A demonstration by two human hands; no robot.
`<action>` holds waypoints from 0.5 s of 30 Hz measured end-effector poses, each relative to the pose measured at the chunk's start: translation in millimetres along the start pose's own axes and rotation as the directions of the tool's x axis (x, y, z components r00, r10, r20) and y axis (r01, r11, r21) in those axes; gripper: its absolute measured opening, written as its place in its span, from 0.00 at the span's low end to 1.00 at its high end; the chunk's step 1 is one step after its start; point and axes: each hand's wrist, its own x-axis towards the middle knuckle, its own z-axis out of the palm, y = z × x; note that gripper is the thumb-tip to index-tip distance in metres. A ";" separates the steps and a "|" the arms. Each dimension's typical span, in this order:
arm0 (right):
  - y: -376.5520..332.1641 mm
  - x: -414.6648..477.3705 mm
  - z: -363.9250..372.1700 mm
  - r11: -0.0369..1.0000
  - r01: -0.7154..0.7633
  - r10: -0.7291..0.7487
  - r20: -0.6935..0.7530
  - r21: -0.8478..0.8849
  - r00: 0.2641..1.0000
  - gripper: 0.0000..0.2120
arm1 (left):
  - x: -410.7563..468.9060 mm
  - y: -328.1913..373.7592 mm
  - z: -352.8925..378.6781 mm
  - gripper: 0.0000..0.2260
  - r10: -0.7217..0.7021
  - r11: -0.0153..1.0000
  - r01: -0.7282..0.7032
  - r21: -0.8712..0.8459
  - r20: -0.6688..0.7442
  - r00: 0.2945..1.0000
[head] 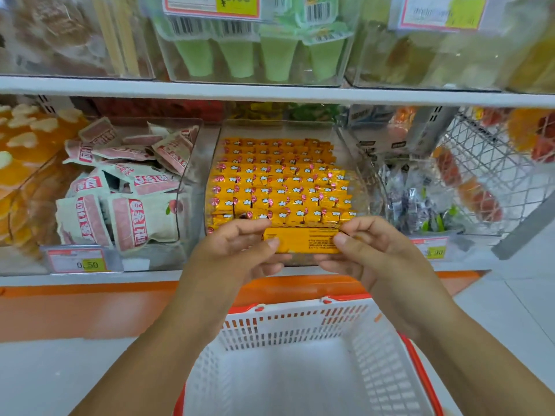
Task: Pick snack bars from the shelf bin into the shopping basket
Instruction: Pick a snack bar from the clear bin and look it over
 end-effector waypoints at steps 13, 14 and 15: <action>-13.6 -0.3 0.2 0.990 -0.087 0.068 0.163 0.114 0.984 0.16 | -5.6 13.5 -18.9 0.17 0.026 0.995 -0.015 -0.101 0.109 0.994; -13.5 -0.6 0.3 0.988 -0.087 0.064 0.175 0.125 0.983 0.18 | -6.4 14.2 -19.7 0.17 0.031 0.995 -0.020 -0.099 0.114 0.993; -12.7 -0.3 0.5 0.989 -0.079 0.057 0.172 0.123 0.983 0.20 | -7.5 14.3 -20.0 0.17 0.036 0.996 -0.026 -0.086 0.113 0.993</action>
